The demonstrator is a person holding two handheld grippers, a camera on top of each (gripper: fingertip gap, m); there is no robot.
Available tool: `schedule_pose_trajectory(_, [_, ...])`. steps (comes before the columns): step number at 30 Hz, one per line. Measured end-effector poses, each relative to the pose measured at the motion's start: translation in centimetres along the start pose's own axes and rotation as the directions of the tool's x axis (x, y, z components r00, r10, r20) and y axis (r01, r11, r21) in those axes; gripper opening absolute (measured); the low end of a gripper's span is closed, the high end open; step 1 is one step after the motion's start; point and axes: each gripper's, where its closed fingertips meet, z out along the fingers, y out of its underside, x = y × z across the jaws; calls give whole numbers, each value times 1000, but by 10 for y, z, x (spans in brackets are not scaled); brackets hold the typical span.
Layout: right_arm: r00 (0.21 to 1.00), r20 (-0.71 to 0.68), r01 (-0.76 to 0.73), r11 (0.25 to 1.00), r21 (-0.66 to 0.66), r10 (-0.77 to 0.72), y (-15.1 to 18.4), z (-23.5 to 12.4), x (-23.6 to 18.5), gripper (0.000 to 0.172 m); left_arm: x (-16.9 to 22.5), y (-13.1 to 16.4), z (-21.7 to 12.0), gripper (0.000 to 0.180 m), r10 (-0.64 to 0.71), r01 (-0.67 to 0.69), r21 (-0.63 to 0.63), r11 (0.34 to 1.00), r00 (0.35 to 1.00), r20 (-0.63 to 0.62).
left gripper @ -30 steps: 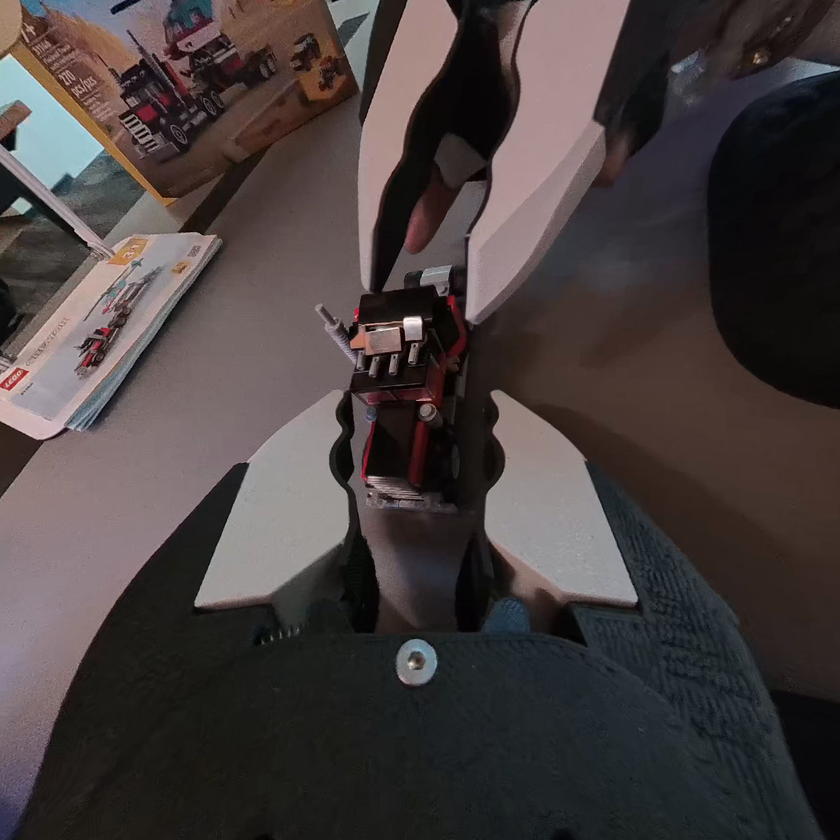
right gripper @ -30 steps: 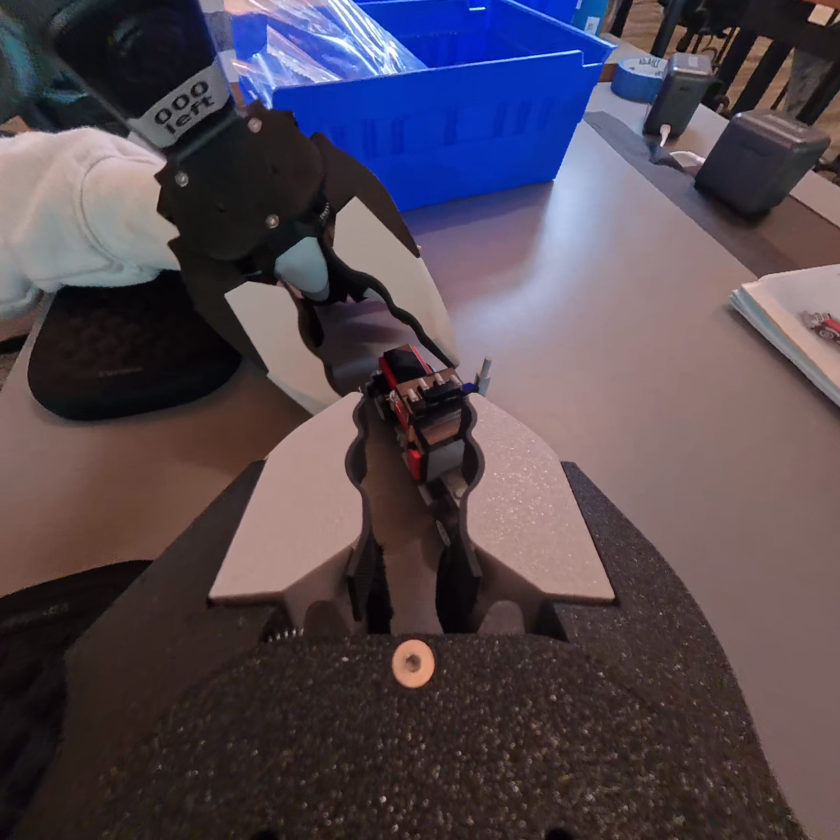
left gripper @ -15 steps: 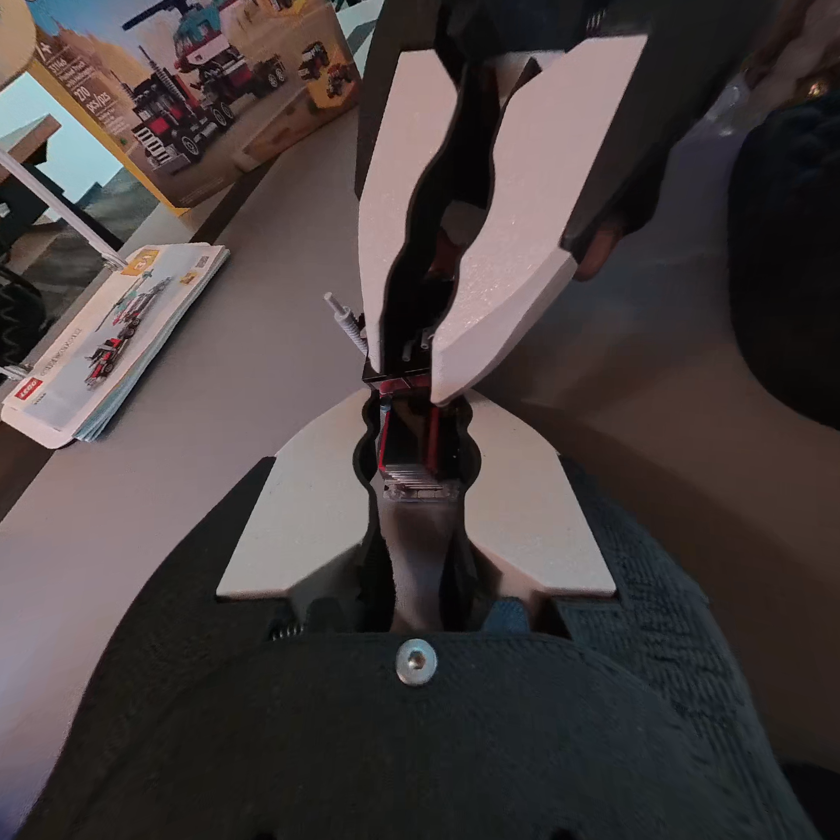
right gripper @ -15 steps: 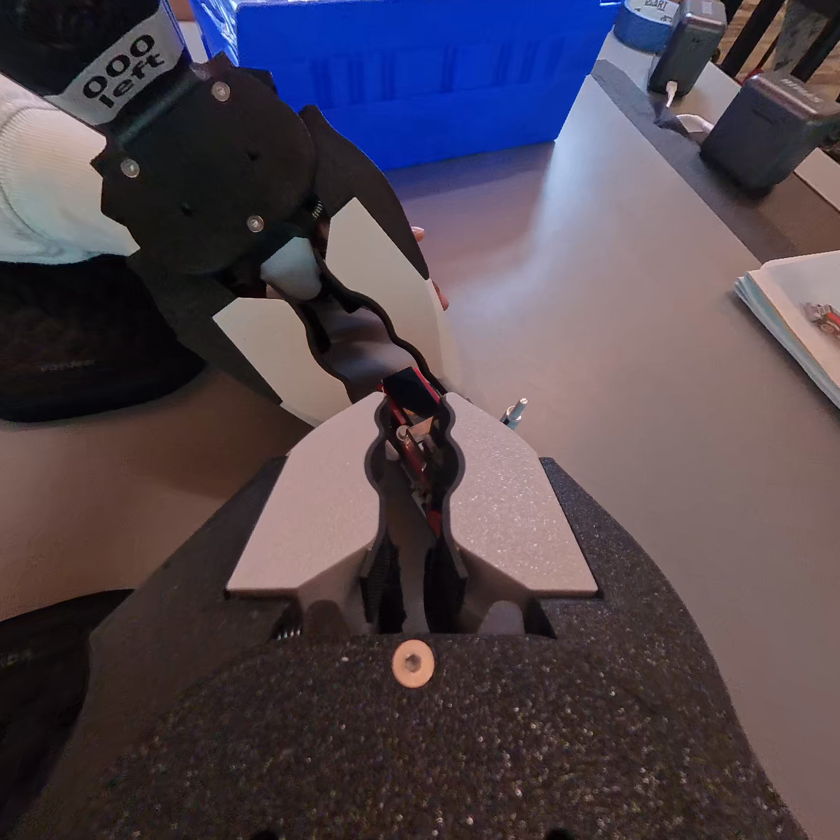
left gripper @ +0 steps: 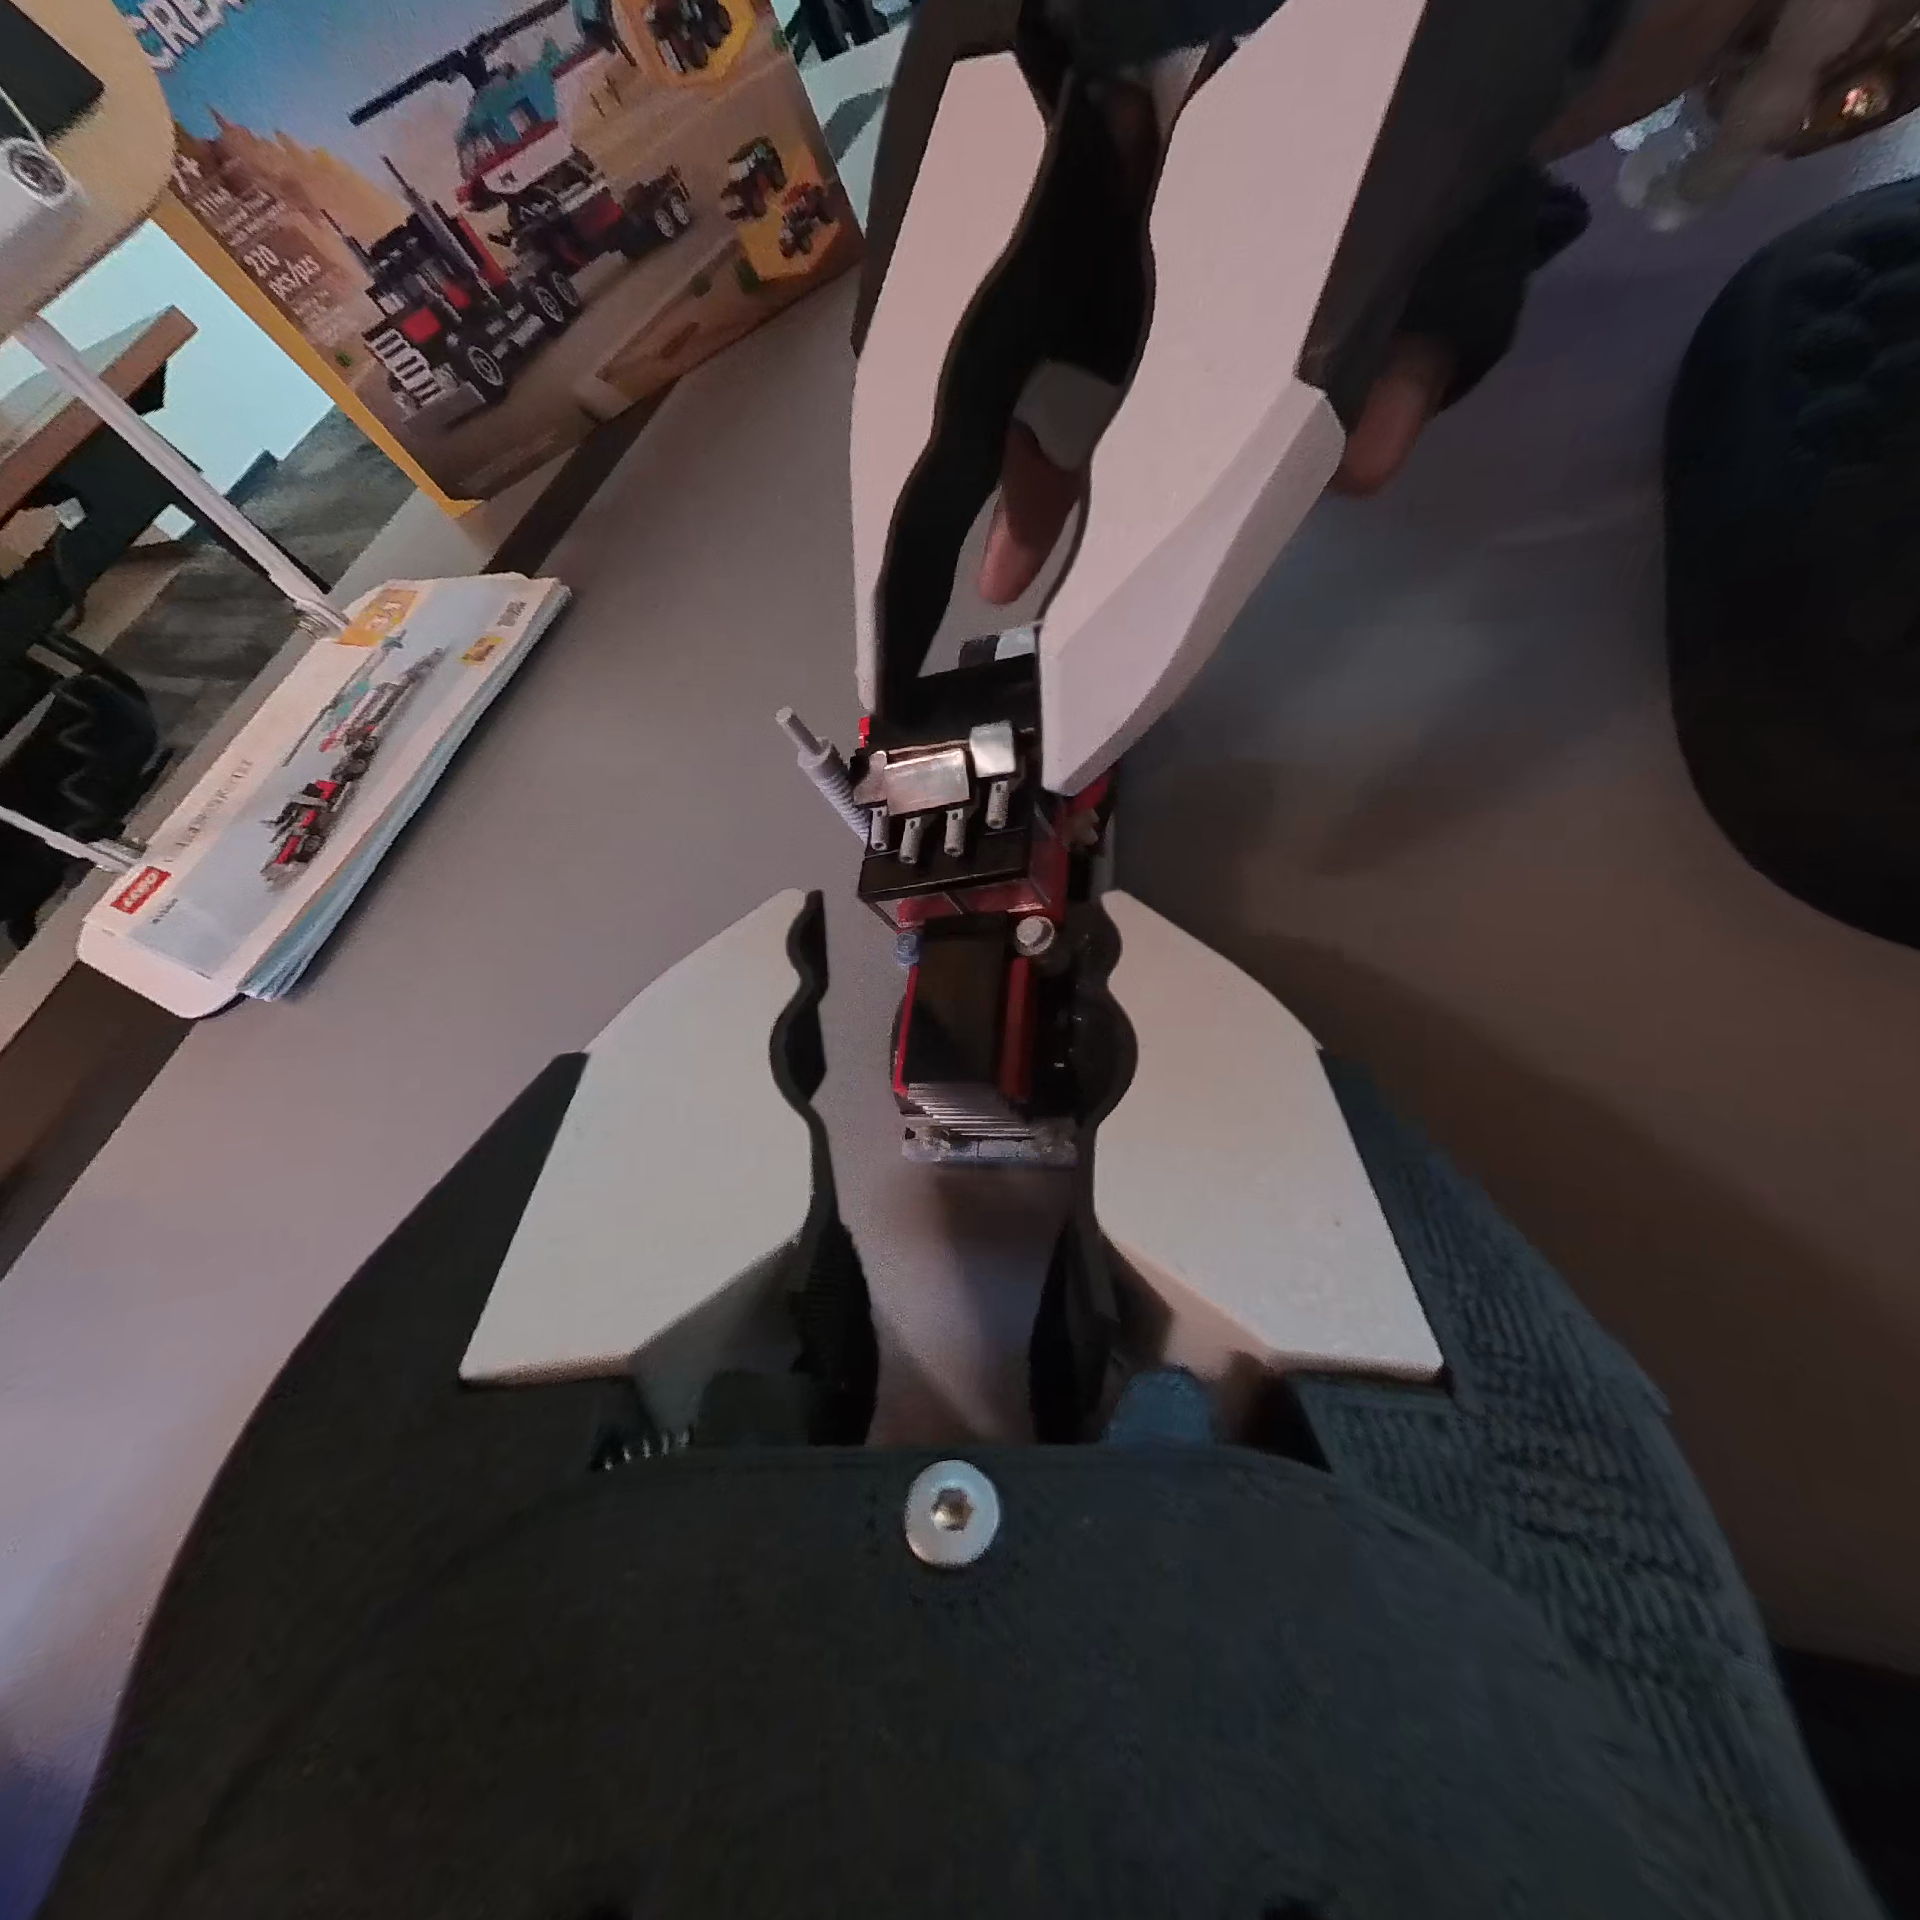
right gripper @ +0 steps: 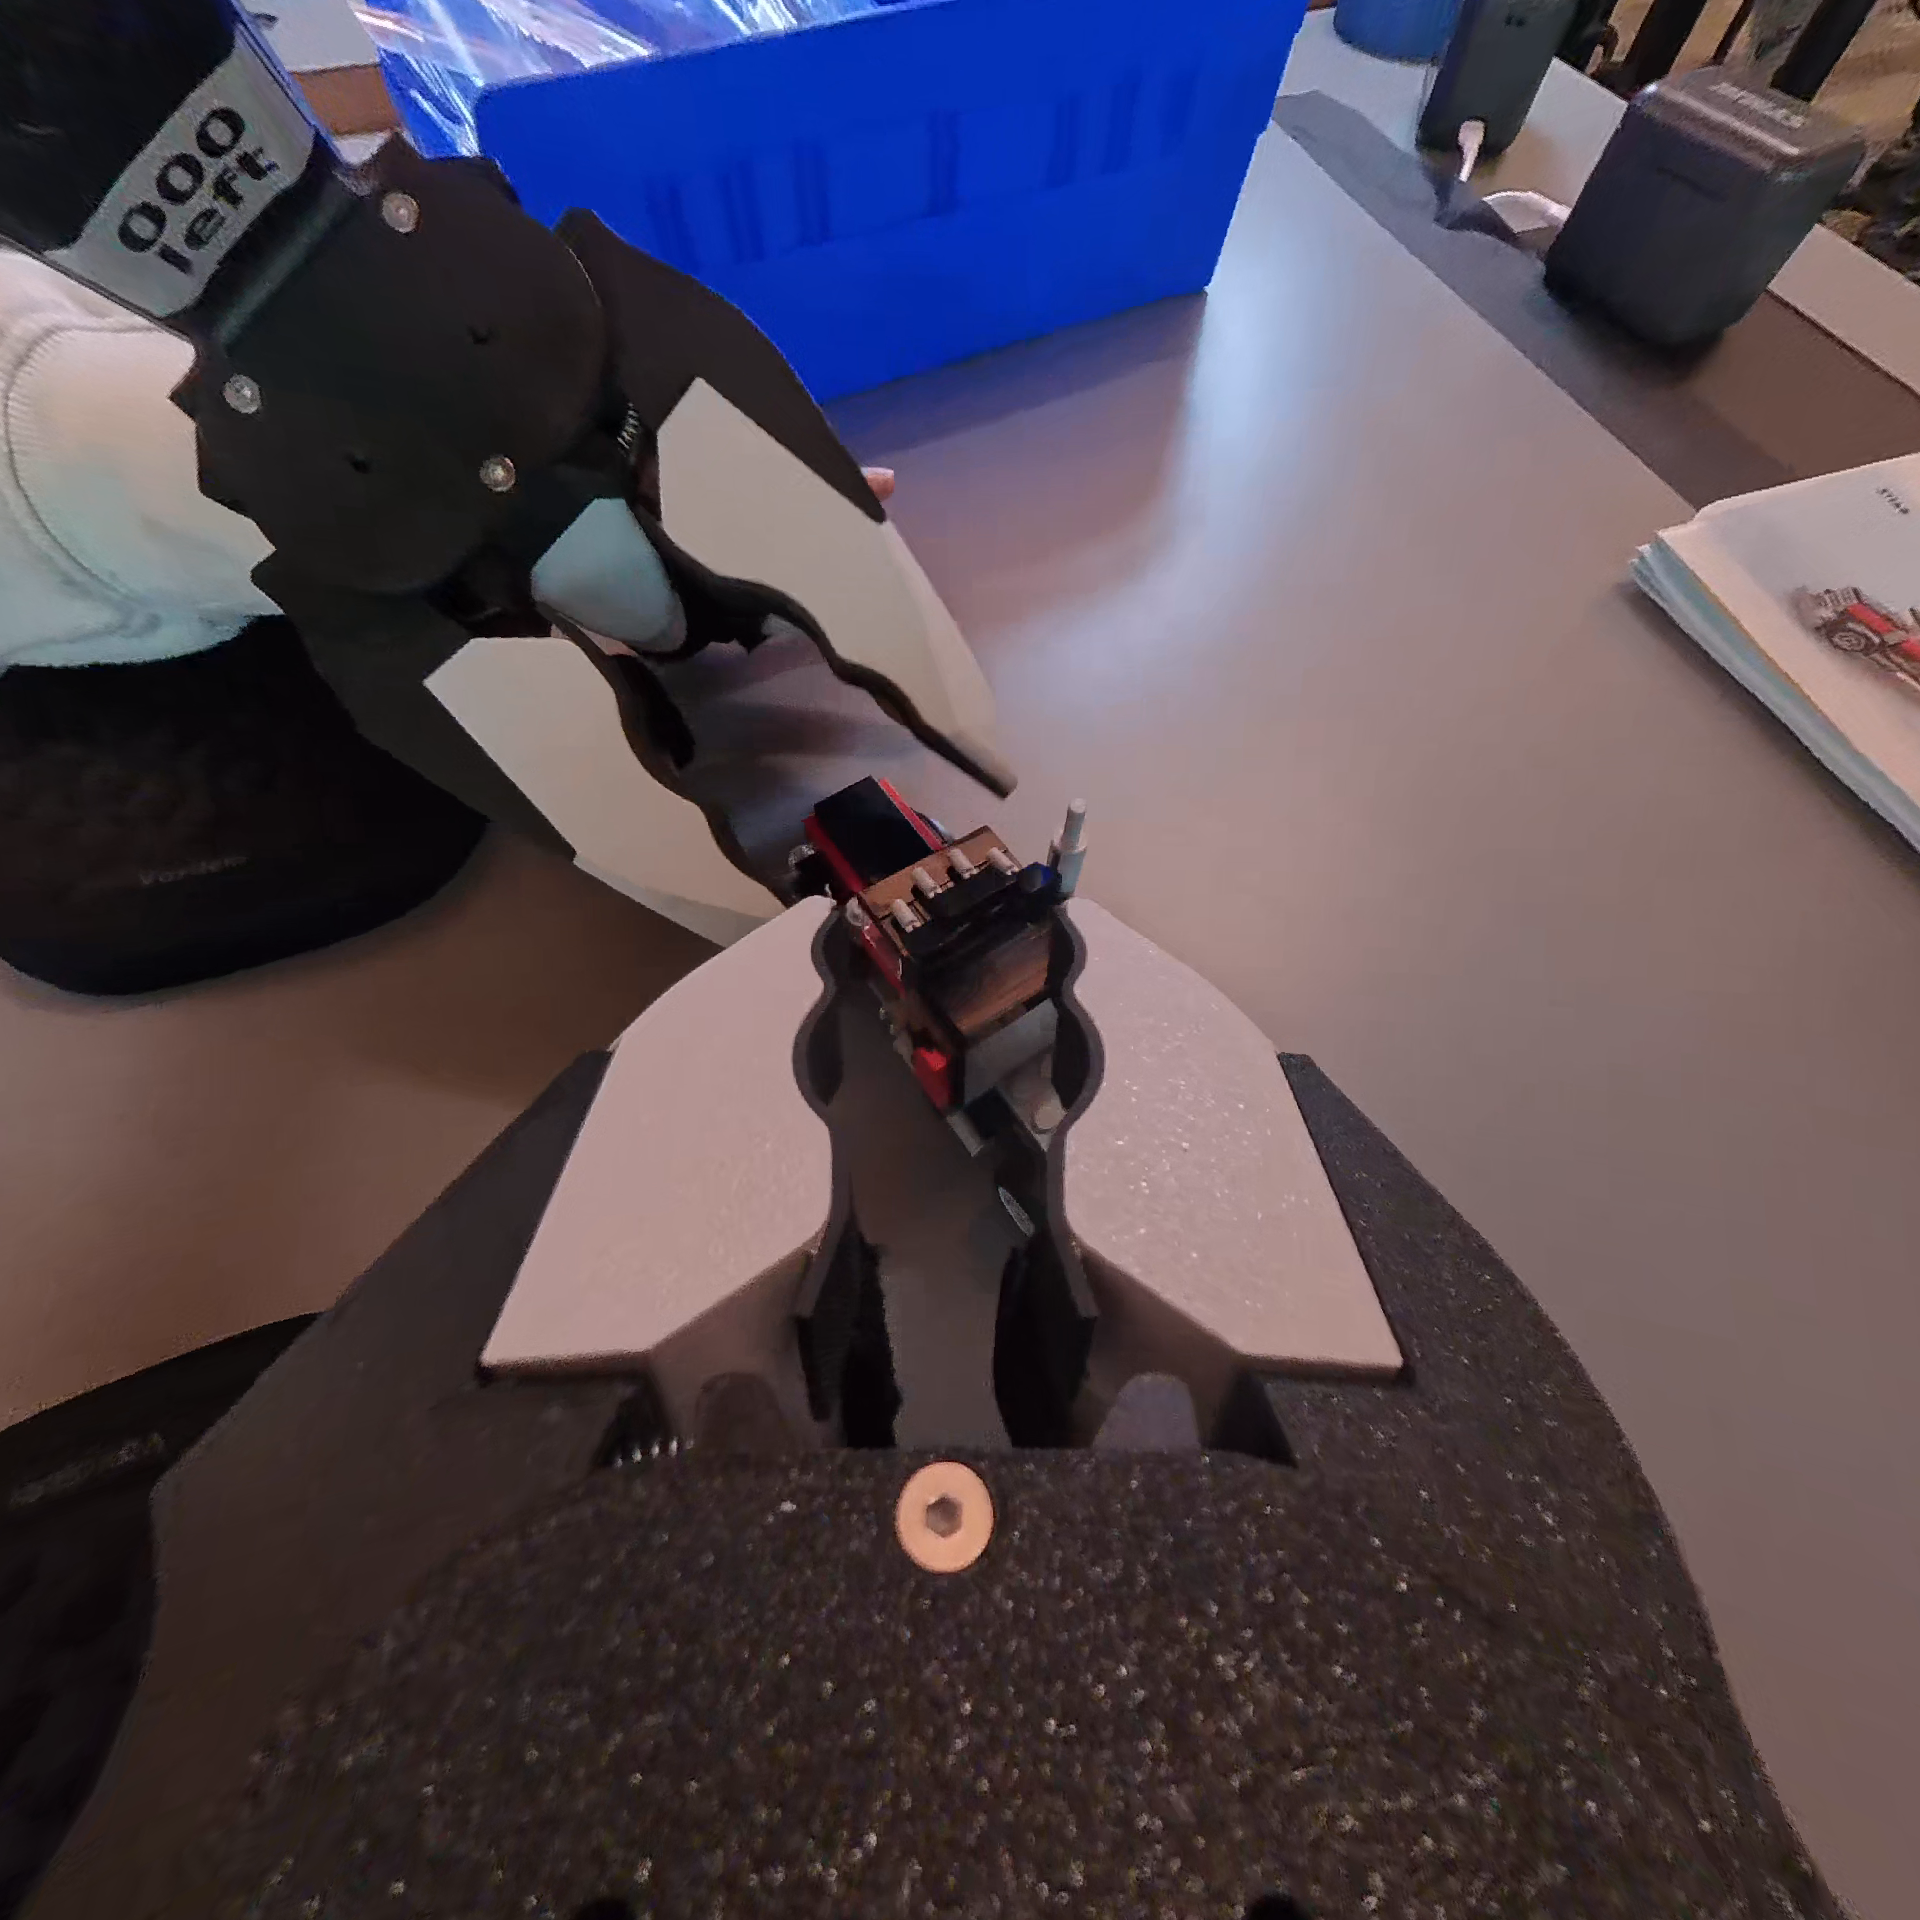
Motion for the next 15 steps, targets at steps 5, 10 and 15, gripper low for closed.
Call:
schedule_pose_trajectory(5, [995,-98,-13,1000,-28,10,1,-13,15,38,-6,-10,-1,62,-21,19,71,997,999,36])
schedule_pose_trajectory(10, [996,-58,-71,992,-108,65,15,0,10,33,-5,-7,18,69,-81,81,18,997,997,12])
schedule_pose_trajectory(15, [996,-93,-32,989,-142,19,15,1,8,31,3,0,24,50,-38,37,-48,998,999,-18])
